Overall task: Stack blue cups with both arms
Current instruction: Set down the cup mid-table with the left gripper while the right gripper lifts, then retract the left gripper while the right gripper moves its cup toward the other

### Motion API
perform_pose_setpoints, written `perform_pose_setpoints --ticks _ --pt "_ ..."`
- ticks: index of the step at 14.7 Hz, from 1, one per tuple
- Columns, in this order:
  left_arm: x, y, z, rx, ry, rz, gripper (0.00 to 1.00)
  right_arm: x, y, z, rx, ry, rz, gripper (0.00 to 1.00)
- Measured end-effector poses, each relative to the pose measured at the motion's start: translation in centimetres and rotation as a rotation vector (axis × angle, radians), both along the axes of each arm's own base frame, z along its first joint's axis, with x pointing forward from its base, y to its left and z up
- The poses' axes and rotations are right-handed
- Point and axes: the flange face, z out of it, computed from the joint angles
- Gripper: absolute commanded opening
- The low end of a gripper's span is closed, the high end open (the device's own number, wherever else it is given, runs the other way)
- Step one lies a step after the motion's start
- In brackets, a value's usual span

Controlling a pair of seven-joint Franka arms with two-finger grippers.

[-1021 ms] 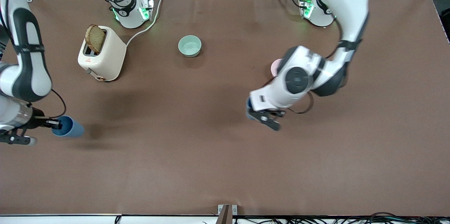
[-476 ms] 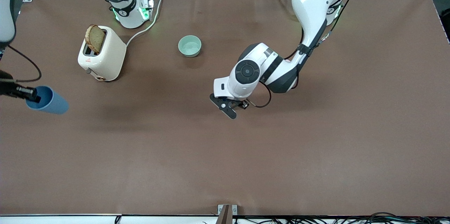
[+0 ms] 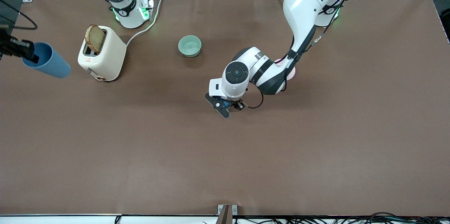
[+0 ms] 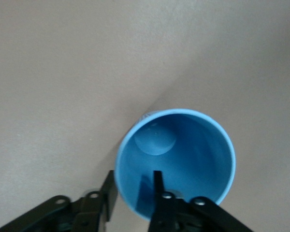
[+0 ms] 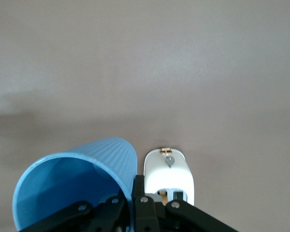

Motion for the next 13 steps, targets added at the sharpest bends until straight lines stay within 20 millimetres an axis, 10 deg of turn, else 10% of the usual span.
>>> perform_pose_setpoints --ticks 6,9,13 --pt "3.2 4.8 14.2 -0.011 -0.066 0.074 1.00 -0.8 0.0 4.4 -0.003 -0.035 -0.001 0.00" --pt "7.8 14.0 20.7 -0.017 -0.114 0.216 1.00 0.8 0.1 3.1 -0.001 -0.010 0.003 0.01" --pt "13.4 29.6 23.5 -0.013 -0.093 0.459 1.00 1.9 0.5 1.6 0.001 0.020 0.013 0.01"
